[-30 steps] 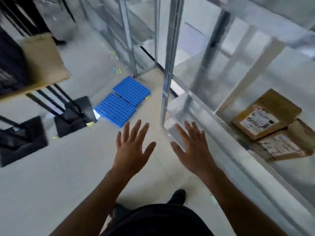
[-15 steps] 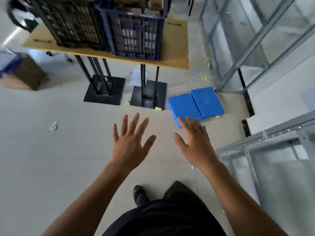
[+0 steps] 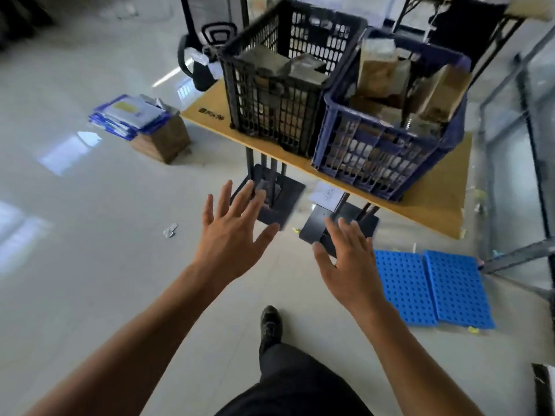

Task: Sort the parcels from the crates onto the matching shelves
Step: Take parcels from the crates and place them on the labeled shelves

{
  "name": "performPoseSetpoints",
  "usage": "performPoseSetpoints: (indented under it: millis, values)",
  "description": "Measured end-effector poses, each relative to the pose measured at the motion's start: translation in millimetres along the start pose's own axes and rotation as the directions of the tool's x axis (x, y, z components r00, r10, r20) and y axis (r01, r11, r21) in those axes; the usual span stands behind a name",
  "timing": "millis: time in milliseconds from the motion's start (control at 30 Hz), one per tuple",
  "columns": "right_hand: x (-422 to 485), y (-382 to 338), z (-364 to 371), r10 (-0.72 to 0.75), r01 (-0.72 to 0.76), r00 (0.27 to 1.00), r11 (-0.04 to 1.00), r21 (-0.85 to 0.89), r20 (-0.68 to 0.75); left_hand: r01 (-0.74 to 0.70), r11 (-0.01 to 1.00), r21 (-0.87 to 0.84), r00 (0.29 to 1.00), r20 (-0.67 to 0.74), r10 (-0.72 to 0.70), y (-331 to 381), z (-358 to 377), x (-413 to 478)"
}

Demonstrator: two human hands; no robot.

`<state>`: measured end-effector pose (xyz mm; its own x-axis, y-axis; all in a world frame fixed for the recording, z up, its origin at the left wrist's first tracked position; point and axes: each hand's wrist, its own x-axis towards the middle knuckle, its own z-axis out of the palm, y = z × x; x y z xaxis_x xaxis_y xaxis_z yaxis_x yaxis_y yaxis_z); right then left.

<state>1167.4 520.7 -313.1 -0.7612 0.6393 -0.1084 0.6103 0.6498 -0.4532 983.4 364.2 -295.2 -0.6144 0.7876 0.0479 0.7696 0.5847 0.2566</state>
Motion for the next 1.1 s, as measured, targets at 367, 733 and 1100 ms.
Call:
performPoseSetpoints:
  millis: [367, 733, 1100]
  values:
    - [218, -56, -57, -0.224, 0.223, 0.971, 0.975, -0.02, -0.081, 0.066, 0.997, -0.026, 0.991, -0.111, -0.069, -51, -64, 172]
    - [359, -75, -59, -0.095, 0.084, 0.98, 0.994, -0.072, -0.176, -0.135, 0.987, -0.087, 0.989, -0.066, 0.13, -109, -56, 346]
    - [443, -98, -67, 0.213, -0.241, 0.949, 0.965, -0.102, -0.23, -0.403, 0.902, -0.156, 0.894, 0.146, 0.424, -117, -46, 518]
